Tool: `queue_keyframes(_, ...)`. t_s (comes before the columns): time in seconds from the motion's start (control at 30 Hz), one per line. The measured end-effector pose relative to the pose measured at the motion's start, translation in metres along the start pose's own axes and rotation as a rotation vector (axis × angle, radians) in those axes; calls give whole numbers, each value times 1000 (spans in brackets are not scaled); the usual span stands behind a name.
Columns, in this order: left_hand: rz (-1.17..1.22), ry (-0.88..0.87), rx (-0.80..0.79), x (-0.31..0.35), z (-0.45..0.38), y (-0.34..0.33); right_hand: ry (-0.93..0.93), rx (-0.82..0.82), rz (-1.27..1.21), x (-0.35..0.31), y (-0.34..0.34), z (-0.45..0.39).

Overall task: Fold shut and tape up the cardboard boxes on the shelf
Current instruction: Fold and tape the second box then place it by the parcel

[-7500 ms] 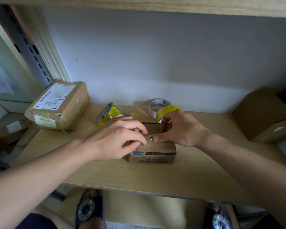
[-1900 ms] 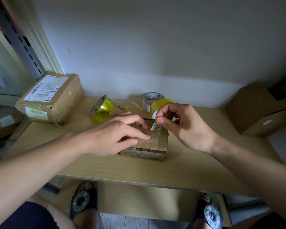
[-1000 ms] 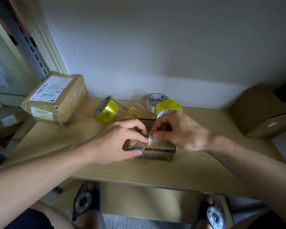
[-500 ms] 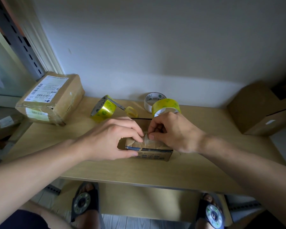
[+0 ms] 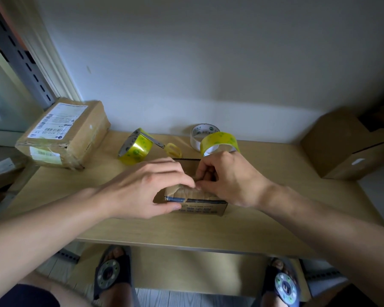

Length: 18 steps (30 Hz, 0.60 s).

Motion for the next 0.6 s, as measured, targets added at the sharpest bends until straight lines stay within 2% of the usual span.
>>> queue_keyframes(0.1, -2, -28, -10, -1, 0, -3, 6, 31, 20, 0, -1, 2)
queue_keyframes(0.23, -2, -29, -10, -3, 2, -5, -54, 81, -81, 0, 6, 3)
queue_keyframes(0.47, -6, -14, 29, -4, 5, -9, -58, 167, -58, 9, 12, 4)
queue_keyframes(0.6, 75, 49, 93, -1, 9, -9, -185, 143, -172, 28, 19, 2)
Point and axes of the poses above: each hand's wrist, its own z-axis away from the middle knuckle, its own y-axis out of the back of the hand, x = y × z, the point moved 2 cm from there along -z, towards the middle knuckle, and after that the axes turned 12 degrees about -z, right-handed, at the moved point
